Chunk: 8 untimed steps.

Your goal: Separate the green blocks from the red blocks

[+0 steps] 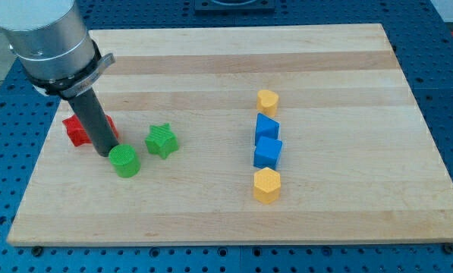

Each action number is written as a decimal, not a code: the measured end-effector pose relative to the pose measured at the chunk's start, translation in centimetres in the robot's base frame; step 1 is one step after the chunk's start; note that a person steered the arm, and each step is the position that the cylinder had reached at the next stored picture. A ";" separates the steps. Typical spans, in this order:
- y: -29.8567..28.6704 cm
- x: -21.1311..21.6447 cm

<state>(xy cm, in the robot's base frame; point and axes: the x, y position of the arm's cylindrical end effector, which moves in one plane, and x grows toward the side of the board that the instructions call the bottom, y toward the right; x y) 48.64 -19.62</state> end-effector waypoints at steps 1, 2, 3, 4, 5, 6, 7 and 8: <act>0.0 0.6; 0.3 3.3; 1.2 4.8; 2.5 4.9; 7.3 3.6; 8.4 3.6; 8.1 3.6; 4.6 7.6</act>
<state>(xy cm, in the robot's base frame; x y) 56.20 -15.03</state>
